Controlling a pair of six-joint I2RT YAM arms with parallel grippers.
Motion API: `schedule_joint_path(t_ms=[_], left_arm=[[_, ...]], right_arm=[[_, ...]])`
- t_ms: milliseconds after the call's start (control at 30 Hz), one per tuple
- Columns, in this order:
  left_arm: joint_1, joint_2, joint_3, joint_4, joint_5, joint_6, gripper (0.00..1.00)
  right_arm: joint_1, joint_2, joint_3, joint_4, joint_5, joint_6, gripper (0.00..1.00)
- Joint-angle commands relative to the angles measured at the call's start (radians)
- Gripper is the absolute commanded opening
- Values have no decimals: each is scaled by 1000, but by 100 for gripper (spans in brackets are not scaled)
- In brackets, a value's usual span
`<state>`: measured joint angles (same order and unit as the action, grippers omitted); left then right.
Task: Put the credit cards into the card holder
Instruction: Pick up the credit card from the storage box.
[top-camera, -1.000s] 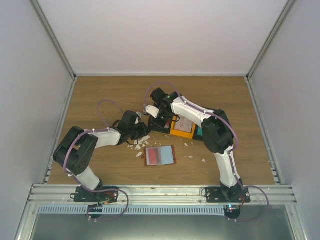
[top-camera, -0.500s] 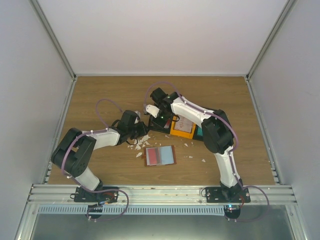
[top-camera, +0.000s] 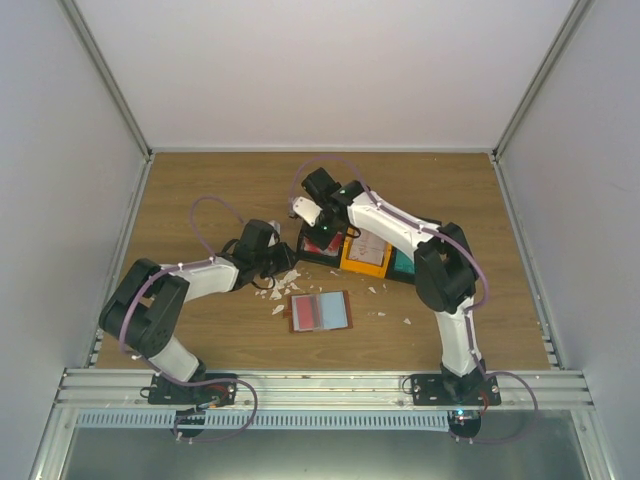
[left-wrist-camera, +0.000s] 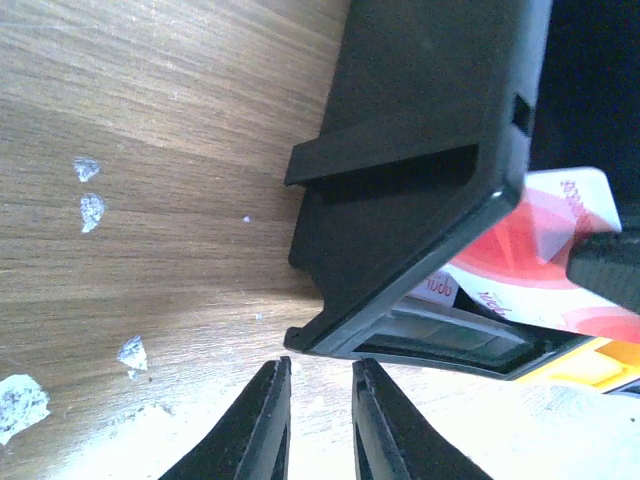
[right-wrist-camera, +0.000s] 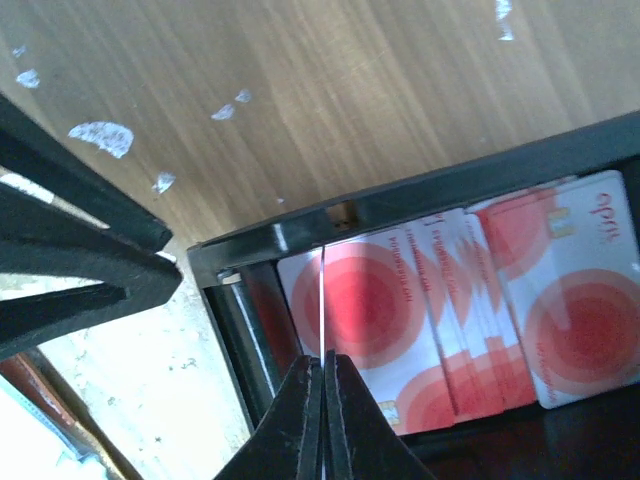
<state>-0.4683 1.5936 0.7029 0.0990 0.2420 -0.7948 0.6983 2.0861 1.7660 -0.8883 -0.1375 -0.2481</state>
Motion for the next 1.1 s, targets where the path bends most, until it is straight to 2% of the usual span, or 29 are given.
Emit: schedule_joint_path(t_ms=[0,100,267,433,533,633,833,1000,1067], left_arm=[[8,-54,-11,36,-9,17,22],[9,-86,-24,53,3,18,28],[9,-156,-51,116,51,20,43],[16,-222,-46,174,146,33,63],[26,-237,-15,193,230,35,70],[37,-235,32,188,315,12,72],[53,-260,57,183,393,-65,73],[58,-289,1,336,512,-153,71],[63,-291,-18,371,548,-190,67]], right_arm=[[6,-55,-17,59,79,57,0],[-12,-81,-22,94,71,93,0],[-61,-161,-69,180,20,188,1],[-155,-282,-169,313,-186,374,1],[-205,-357,-237,398,-314,518,0],[-241,-427,-313,483,-424,695,0],[-255,-561,-502,676,-639,1031,1],[-254,-643,-727,975,-758,1317,1],[-252,-656,-777,1028,-783,1366,0]])
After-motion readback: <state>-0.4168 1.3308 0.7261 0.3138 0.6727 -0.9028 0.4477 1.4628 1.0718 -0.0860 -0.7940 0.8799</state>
